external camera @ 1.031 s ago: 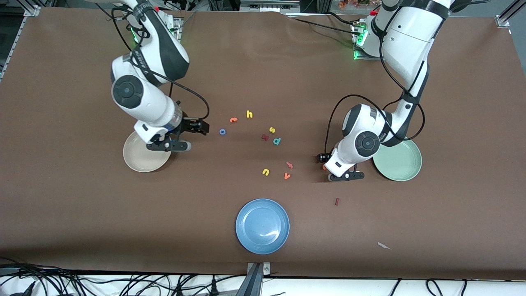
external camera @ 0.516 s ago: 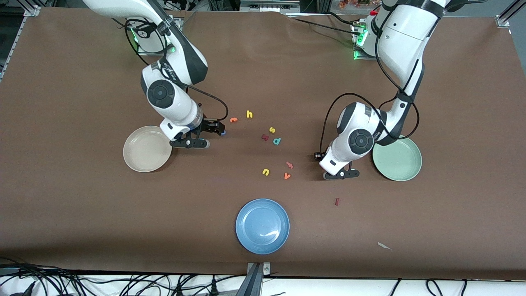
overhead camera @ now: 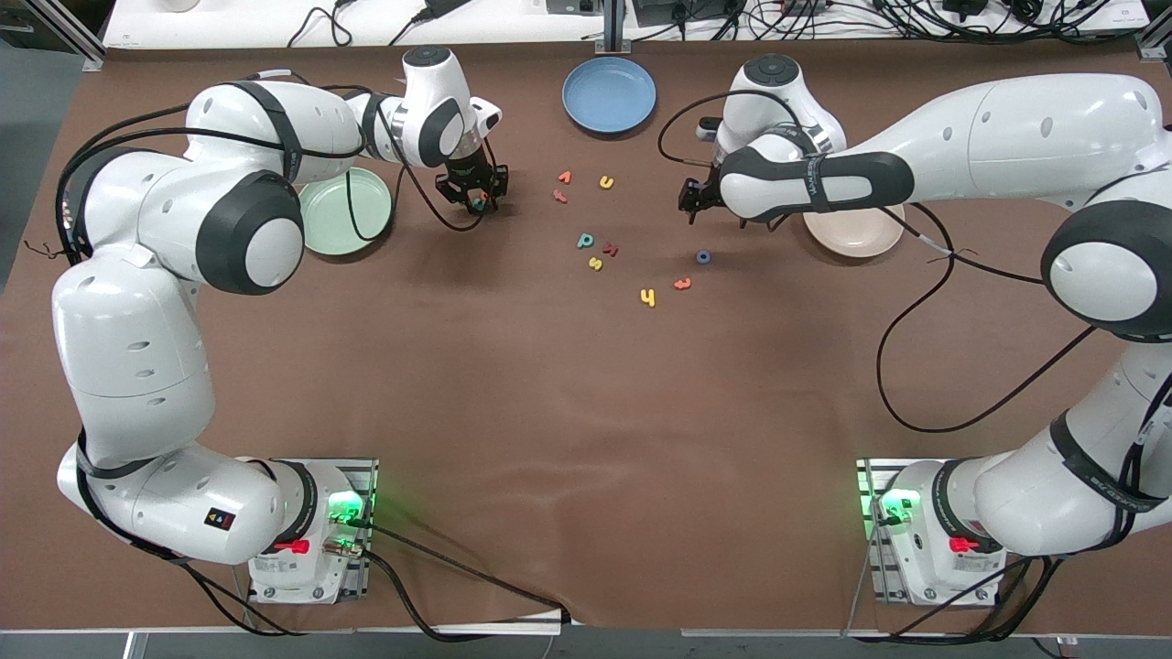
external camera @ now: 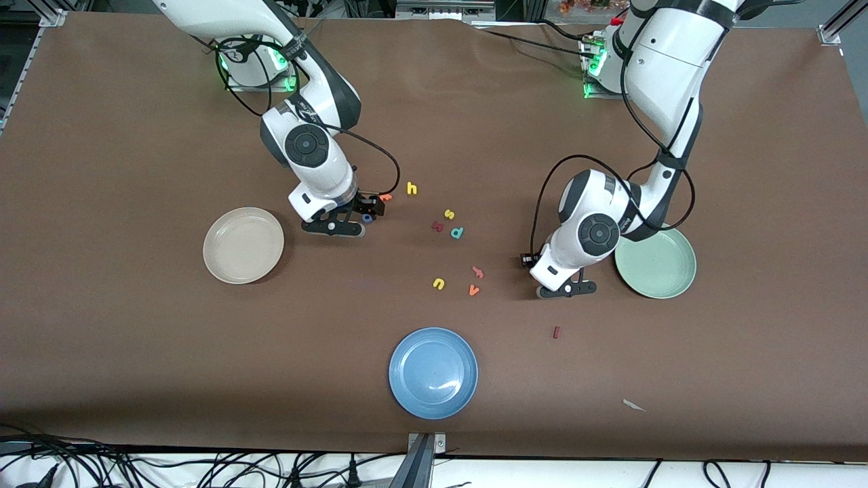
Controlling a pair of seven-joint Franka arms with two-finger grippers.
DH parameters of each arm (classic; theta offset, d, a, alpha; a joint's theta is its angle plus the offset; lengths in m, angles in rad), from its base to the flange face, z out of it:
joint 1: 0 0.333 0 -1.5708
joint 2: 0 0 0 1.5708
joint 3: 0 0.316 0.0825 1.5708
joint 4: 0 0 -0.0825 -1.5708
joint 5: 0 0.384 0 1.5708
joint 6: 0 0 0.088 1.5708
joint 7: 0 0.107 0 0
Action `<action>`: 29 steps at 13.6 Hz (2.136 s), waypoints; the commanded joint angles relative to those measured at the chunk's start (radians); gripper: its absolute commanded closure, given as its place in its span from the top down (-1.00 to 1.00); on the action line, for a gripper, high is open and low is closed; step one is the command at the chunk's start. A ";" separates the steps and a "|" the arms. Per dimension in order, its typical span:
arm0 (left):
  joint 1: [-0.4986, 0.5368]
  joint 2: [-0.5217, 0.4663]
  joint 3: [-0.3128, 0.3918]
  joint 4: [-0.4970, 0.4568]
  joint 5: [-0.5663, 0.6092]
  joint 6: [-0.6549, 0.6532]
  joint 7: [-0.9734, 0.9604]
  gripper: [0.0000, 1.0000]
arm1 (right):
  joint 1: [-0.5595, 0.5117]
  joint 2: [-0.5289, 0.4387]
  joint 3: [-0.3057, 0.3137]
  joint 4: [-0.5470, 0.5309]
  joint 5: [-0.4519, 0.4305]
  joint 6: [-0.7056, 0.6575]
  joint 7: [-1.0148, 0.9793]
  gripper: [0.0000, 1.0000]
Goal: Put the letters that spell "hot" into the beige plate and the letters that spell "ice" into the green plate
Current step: 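Grasp the teal c with the left gripper while the right gripper grasps o, then open the left gripper over the green plate while the right gripper lifts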
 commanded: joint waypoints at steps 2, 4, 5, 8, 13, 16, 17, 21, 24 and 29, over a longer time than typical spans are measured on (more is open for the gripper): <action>-0.005 0.004 0.008 0.007 0.016 0.027 -0.017 0.08 | 0.010 0.059 0.003 0.003 -0.025 0.090 0.032 0.99; -0.005 0.004 0.008 0.006 0.016 0.026 -0.017 0.06 | 0.025 0.076 0.001 0.001 -0.038 0.107 0.067 0.99; -0.005 0.005 0.008 0.006 0.016 0.026 -0.017 0.04 | 0.028 0.079 0.001 0.001 -0.066 0.107 0.084 0.99; -0.005 0.008 0.008 0.006 0.016 0.027 -0.017 0.03 | 0.039 0.093 0.001 -0.002 -0.098 0.109 0.124 0.99; -0.005 0.008 0.008 0.006 0.016 0.027 -0.017 -0.53 | 0.042 0.111 0.000 -0.012 -0.112 0.132 0.141 0.89; -0.005 0.008 0.008 0.006 0.016 0.027 -0.015 -0.81 | 0.042 0.113 -0.002 -0.035 -0.114 0.161 0.141 0.77; -0.005 0.008 0.008 0.006 0.016 0.027 -0.015 -0.84 | 0.042 0.113 -0.003 -0.040 -0.114 0.166 0.141 0.76; 0.030 -0.051 0.008 0.012 0.019 -0.079 0.009 -0.77 | 0.042 0.119 -0.005 -0.057 -0.114 0.182 0.141 0.57; 0.094 -0.148 0.008 0.015 0.020 -0.290 0.133 -0.77 | 0.042 0.119 -0.005 -0.057 -0.114 0.182 0.141 0.32; 0.241 -0.174 0.009 0.010 0.024 -0.447 0.380 -0.70 | 0.042 0.119 -0.005 -0.057 -0.115 0.182 0.141 0.08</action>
